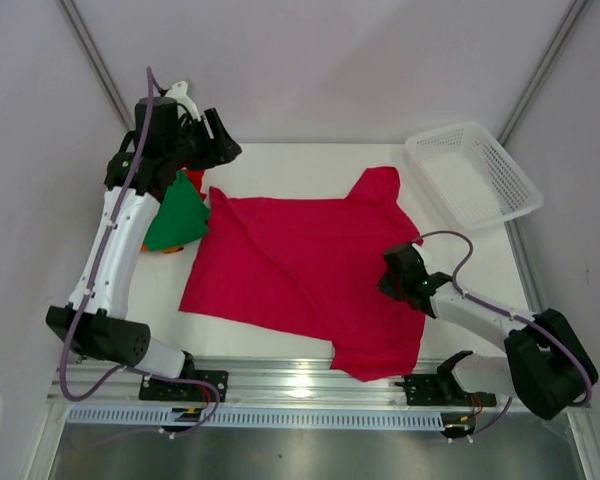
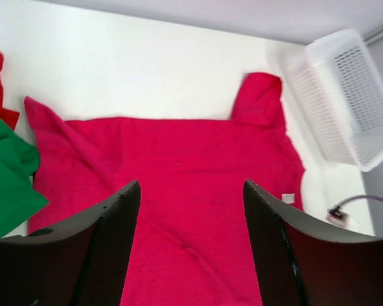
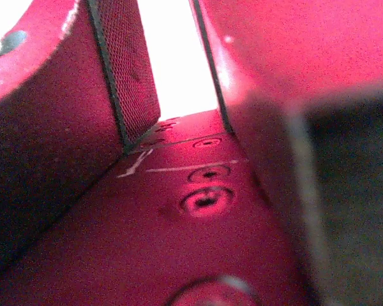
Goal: Fold and stack the t-shirts
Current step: Flatten out the tshirt
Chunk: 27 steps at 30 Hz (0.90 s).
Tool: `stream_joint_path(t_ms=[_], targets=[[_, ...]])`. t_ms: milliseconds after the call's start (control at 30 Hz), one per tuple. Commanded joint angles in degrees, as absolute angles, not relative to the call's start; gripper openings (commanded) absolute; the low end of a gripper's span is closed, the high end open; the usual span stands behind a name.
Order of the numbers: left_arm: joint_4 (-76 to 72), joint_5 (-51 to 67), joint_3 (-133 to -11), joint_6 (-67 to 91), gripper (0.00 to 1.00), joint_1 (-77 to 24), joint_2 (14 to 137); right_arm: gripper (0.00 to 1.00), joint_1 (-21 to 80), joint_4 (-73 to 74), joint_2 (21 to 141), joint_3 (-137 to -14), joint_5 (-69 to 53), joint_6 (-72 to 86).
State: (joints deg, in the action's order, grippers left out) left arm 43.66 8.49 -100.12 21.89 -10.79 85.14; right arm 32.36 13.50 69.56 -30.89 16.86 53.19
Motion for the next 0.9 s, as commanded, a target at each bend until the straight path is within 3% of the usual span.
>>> stream_joint_path(t_ms=[0, 133, 200, 333, 367, 633, 867], targets=[[42.3, 13.4, -100.7, 24.3, 0.69, -10.5, 81.7, 0.27, 31.8, 6.2, 73.6, -35.0, 15.3, 50.8], [45.3, 13.3, -104.2, 23.6, 0.7, -10.5, 79.0, 0.28, 31.8, 4.5, 76.0, -36.2, 13.8, 51.2], [45.4, 13.7, -104.5, 23.8, 0.85, -10.5, 76.6, 0.28, 31.8, 4.6, 77.3, -37.2, 13.6, 51.0], [43.8, 18.2, -103.9, 25.0, 0.9, -10.5, 71.9, 0.28, 30.9, 6.7, 81.0, -39.9, 13.1, 50.7], [42.7, 20.4, -103.2, 25.4, 0.99, -10.5, 70.8, 0.28, 30.6, 7.7, 82.2, -40.9, 13.3, 51.1], [38.1, 23.0, -95.7, 28.9, 0.99, -10.5, 63.7, 0.27, 30.3, 17.3, 94.8, -51.6, 12.1, 53.2], [38.9, 22.0, -96.9, 28.4, 0.99, -10.5, 62.8, 0.27, 28.9, 23.1, 96.0, -51.2, 12.2, 56.9]])
